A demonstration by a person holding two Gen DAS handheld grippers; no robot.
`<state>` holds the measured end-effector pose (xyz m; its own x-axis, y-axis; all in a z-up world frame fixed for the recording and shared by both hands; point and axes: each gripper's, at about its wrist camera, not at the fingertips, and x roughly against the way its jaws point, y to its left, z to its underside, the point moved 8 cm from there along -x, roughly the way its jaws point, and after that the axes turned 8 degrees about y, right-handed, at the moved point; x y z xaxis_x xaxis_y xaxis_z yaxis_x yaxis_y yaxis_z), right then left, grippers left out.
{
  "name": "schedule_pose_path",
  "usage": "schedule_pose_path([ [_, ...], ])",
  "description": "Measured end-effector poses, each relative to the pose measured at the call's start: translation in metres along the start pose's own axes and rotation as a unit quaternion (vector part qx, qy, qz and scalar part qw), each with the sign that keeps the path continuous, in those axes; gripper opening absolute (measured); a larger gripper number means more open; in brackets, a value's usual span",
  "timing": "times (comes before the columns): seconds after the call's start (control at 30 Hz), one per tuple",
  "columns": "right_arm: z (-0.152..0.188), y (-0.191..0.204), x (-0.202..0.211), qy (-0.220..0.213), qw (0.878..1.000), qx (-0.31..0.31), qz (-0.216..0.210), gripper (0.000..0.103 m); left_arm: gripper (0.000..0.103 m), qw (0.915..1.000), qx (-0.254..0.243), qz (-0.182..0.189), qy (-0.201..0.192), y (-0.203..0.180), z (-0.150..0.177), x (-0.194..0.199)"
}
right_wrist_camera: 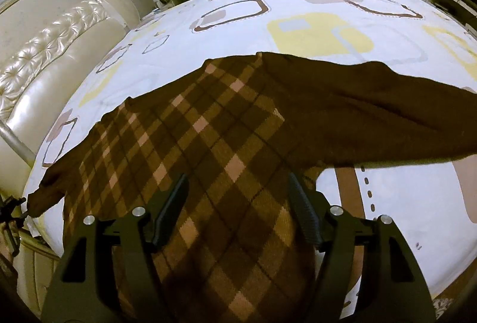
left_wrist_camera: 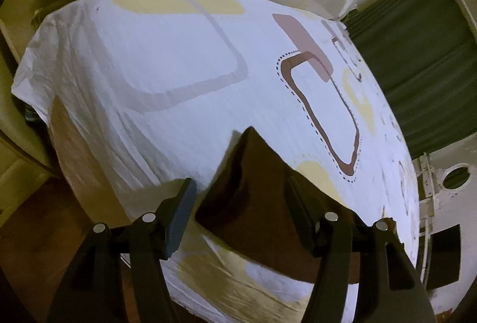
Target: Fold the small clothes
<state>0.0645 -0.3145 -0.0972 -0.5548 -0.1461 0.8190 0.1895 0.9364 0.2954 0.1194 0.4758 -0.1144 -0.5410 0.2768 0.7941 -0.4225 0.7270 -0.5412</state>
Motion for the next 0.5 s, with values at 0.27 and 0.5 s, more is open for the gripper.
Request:
schedule_pose_path([
  [0.27,0.006,0.001,-0.001,0.007,1.0,-0.001,-0.009,0.069,0.035,0.9998,0.016,-0.013,-0.005,0.002,0.013,-0.004],
  [0.5,0.004,-0.01,0.009,-0.001,1.0,-0.014,-0.014,0.069,0.009,0.9974,0.054,0.043,-0.019,-0.008,0.018,0.018],
])
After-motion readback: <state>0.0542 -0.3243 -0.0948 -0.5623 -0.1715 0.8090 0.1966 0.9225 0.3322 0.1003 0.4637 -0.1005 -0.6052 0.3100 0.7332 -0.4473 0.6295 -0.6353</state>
